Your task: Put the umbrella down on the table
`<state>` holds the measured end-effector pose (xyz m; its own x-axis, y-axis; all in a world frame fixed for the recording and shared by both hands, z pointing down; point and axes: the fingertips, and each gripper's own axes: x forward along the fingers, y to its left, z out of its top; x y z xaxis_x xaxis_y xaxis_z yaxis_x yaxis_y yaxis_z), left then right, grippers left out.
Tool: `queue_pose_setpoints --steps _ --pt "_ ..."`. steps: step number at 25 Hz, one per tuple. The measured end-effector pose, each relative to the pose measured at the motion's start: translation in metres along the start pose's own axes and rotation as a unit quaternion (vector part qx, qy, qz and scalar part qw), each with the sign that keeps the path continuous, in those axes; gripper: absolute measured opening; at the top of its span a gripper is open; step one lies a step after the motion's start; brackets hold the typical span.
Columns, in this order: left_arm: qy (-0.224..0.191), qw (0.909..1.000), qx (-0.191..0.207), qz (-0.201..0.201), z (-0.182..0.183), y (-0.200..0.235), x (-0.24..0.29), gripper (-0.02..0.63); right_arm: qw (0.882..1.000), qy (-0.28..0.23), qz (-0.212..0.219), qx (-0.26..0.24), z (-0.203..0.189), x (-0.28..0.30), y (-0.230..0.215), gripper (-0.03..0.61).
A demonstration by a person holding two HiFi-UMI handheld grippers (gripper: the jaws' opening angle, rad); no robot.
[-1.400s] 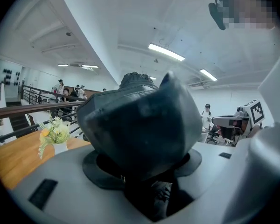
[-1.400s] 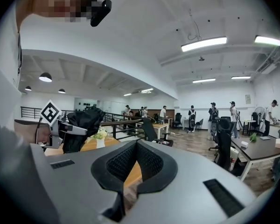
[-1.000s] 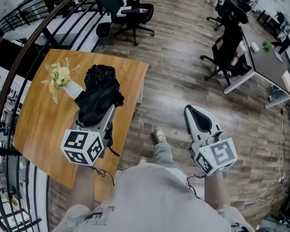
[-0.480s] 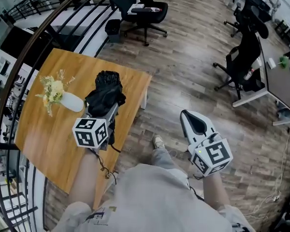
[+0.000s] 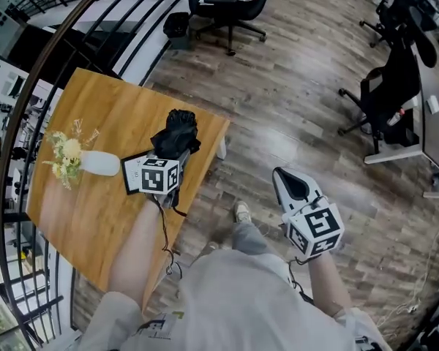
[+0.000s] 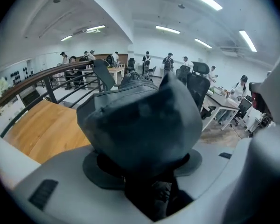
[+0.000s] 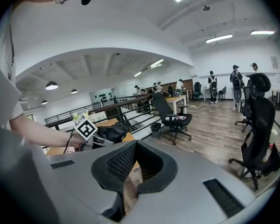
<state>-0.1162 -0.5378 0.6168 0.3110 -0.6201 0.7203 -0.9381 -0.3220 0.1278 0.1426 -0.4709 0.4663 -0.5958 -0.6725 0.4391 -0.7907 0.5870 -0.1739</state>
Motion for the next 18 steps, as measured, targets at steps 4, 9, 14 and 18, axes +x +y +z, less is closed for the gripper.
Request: queue_pose_setpoints --steps 4,9,14,18 --pt "0.051 0.9987 0.002 0.005 -0.012 0.008 0.048 0.262 1.0 0.027 -0.003 0.003 -0.021 0.025 -0.032 0.028" --pt "0.094 0.9954 -0.005 0.017 -0.024 0.017 0.085 0.262 0.998 0.062 -0.01 -0.026 -0.042 0.044 -0.064 0.028" --pt "0.123 0.9921 -0.006 0.025 -0.034 0.018 0.115 0.262 0.997 0.073 0.001 -0.029 -0.052 0.058 -0.087 0.028" --pt "0.141 0.9893 -0.012 0.035 -0.04 0.019 0.13 0.264 0.996 0.082 -0.007 -0.043 -0.056 0.066 -0.105 0.028"
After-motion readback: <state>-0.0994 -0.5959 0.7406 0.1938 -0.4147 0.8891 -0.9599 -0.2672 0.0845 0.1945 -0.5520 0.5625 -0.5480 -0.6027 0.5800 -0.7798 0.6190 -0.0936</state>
